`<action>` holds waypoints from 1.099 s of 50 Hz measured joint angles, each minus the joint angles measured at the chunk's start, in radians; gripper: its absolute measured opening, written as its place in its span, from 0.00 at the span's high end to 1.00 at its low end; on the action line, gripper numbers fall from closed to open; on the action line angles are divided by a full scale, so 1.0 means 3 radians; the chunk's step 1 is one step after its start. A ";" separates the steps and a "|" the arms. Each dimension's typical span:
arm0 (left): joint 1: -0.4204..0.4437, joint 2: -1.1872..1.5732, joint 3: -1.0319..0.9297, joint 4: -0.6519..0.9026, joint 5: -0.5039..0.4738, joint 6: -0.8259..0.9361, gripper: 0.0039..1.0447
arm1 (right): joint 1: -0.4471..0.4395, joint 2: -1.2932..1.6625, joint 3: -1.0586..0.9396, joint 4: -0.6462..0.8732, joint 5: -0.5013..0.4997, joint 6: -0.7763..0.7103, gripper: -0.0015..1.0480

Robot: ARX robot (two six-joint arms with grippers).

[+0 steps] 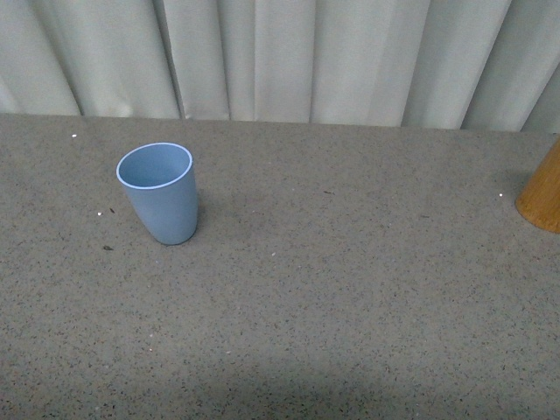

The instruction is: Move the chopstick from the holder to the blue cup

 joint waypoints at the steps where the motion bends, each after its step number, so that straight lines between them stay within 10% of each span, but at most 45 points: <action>1: 0.0000 0.0000 0.0000 0.0000 0.0000 0.0000 0.06 | 0.0000 0.0000 0.0000 0.0000 0.0000 0.0000 0.09; 28: 0.0006 0.0008 0.0004 -0.0006 0.0028 -0.0004 0.06 | 0.0000 0.0000 0.0000 0.0000 0.0000 0.0000 0.09; 33: 0.0443 0.0610 0.0365 -0.0956 0.1298 -0.0656 0.06 | -0.0001 0.0000 0.0000 0.0000 -0.0009 -0.0001 0.09; 38: 0.0579 0.0930 0.0407 -0.1186 0.1756 -0.1242 0.06 | 0.0000 0.0000 0.0000 0.0000 -0.0006 0.0000 0.09; 55: -0.0058 0.1649 0.0458 -0.0657 0.1034 -0.1684 0.06 | 0.0000 0.0000 0.0000 0.0000 -0.0004 0.0000 0.09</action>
